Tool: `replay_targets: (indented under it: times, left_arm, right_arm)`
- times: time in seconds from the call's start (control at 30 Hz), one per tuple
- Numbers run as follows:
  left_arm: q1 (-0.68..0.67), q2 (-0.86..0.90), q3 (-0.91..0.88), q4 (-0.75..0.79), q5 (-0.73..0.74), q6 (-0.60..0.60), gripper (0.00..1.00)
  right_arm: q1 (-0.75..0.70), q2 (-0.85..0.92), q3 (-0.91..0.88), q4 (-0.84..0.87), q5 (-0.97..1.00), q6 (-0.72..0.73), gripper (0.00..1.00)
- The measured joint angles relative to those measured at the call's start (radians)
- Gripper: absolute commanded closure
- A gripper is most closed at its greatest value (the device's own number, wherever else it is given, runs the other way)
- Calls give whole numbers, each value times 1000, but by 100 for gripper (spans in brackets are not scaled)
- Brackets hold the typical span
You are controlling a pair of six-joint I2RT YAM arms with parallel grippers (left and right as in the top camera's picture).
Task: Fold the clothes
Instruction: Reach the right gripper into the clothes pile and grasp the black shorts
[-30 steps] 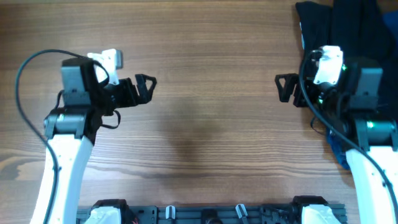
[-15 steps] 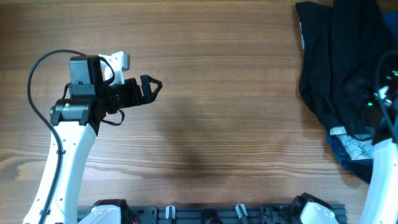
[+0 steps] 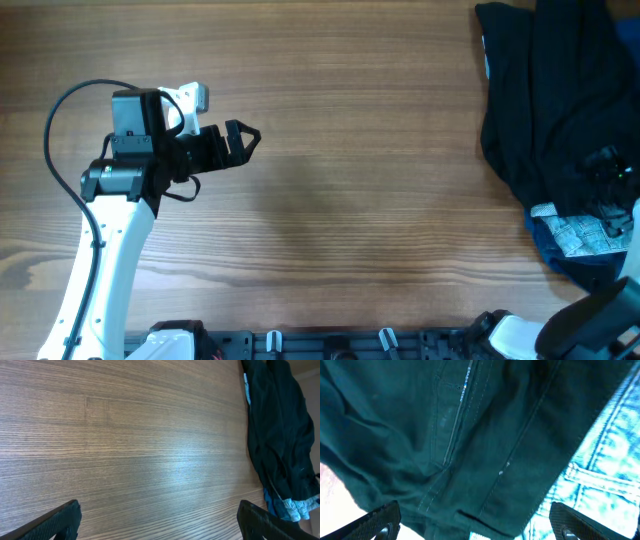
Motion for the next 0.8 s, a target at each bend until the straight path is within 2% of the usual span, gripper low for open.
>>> replay_targets:
  times: [0.37,0.47,0.6,0.8]
  left_arm:
    - [0,0,0,18,-3,0,0]
    - [0,0,0,27,-3,0,0]
    - [0,0,0,41,-3,0,0]
    - [0,0,0,44,-3,0,3]
  right_arm:
    - [0,71,-6,-17,-7,5,9]
    - [0,71,-7,-19,-7,6,18]
    - [0,71,-21,11,-9,9,41]
    - [0,71,-124,116,-35,11,96]
